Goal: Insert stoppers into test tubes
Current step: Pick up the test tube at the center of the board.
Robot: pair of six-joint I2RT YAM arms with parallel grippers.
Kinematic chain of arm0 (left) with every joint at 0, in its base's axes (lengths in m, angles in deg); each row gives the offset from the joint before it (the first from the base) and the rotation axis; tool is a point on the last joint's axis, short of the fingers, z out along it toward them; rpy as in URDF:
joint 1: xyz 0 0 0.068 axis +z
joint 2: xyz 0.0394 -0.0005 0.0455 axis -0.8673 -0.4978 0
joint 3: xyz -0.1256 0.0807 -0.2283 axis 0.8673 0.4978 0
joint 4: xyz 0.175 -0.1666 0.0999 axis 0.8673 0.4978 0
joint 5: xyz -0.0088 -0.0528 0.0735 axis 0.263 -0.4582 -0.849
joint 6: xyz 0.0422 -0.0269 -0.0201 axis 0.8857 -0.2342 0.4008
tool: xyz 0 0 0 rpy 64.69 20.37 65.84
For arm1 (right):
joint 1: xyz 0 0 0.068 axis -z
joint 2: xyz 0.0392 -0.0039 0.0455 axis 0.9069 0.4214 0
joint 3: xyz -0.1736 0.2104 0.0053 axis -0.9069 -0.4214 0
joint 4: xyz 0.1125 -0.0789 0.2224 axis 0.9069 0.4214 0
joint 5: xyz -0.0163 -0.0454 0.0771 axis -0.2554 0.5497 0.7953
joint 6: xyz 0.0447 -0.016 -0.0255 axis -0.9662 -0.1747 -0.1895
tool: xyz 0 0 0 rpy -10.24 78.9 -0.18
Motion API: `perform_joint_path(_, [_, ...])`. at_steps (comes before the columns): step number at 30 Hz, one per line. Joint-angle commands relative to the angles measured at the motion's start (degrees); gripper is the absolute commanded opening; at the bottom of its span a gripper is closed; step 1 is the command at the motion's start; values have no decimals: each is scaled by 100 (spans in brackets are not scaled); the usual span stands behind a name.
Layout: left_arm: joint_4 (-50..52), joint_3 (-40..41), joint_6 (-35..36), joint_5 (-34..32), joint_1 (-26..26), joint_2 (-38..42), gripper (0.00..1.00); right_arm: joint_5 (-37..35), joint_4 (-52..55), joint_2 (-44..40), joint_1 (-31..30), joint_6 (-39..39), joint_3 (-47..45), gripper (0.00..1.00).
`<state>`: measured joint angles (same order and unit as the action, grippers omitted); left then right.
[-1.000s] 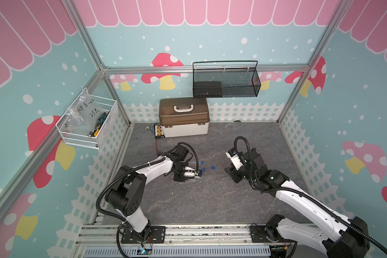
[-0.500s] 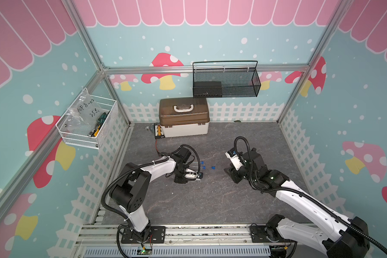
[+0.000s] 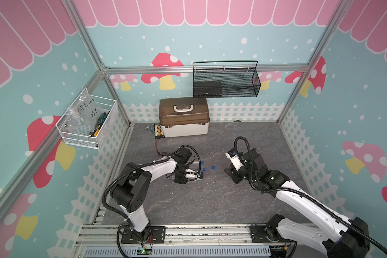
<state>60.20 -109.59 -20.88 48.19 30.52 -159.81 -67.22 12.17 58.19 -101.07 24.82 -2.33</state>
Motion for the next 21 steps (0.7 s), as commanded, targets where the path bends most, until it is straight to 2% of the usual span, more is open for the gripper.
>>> perform_joint_path(1, [32, 104, -62, 214, -32, 269, 17, -15, 120, -132, 30, -79, -16, 43])
perform_joint_path(7, [-539, 503, -348, 872, -59, 1134, 12, 40, 129, -178, 30, -628, -68, 43])
perform_joint_path(11, [-1203, 890, -704, 1488, -113, 1709, 9, 219, 177, 25, 30, -1649, 4, 43])
perform_joint_path(16, [-2003, 1262, -1126, 1971, -269, 2052, 7, 1366, 409, 913, 15, -2961, 586, 46])
perform_joint_path(18, [-2277, 1318, -1354, 2149, -290, 2084, 6, 1767, 437, 1273, -18, -3300, 822, 48])
perform_joint_path(21, [-2446, 1299, -1529, 2358, -332, 2067, 6, 2005, 231, 1573, -151, -3609, 1000, 51])
